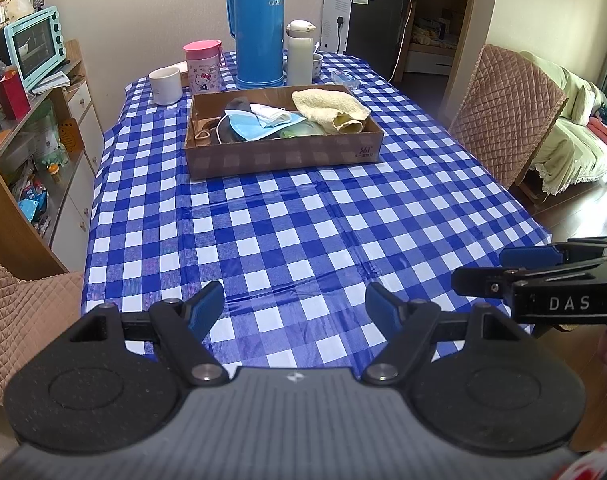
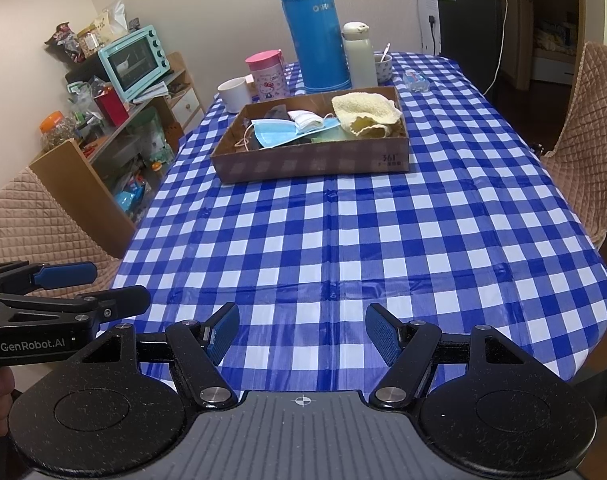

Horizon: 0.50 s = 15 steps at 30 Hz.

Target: Organize soft objects

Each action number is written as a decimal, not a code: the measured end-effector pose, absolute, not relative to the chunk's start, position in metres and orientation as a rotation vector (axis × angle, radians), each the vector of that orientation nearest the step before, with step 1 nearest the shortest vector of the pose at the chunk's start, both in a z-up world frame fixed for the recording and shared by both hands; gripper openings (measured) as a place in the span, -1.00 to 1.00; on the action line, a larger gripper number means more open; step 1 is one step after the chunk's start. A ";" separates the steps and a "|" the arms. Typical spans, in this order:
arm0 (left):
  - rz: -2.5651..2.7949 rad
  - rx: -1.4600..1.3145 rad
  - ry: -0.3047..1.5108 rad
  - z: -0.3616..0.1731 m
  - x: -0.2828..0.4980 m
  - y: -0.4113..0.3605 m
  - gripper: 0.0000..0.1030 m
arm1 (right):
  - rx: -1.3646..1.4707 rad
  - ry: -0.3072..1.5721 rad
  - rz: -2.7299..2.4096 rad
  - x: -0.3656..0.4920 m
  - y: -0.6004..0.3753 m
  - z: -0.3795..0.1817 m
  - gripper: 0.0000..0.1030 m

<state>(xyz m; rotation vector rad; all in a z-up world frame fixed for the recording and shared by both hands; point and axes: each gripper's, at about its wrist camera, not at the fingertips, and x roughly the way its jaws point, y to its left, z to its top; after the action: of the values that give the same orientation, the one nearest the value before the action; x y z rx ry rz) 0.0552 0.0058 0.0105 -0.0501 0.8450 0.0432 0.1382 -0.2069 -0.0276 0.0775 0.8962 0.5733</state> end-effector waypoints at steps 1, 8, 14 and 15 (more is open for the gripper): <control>0.044 -0.050 0.845 0.010 0.055 0.006 0.47 | 0.077 0.896 0.573 0.138 -0.207 -0.028 0.36; 0.045 -0.050 0.846 0.010 0.057 0.006 0.47 | 0.076 0.899 0.573 0.141 -0.207 -0.028 0.36; 0.046 -0.050 0.847 0.010 0.061 0.006 0.47 | 0.075 0.897 0.574 0.143 -0.206 -0.029 0.36; 0.046 -0.050 0.846 0.010 0.061 0.006 0.47 | 0.074 0.897 0.574 0.143 -0.207 -0.029 0.36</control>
<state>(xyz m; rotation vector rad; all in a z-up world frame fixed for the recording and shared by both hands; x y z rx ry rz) 0.0613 0.0059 0.0102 -0.0497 0.8462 0.0460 0.1431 -0.2066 -0.0287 0.0743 0.8971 0.5738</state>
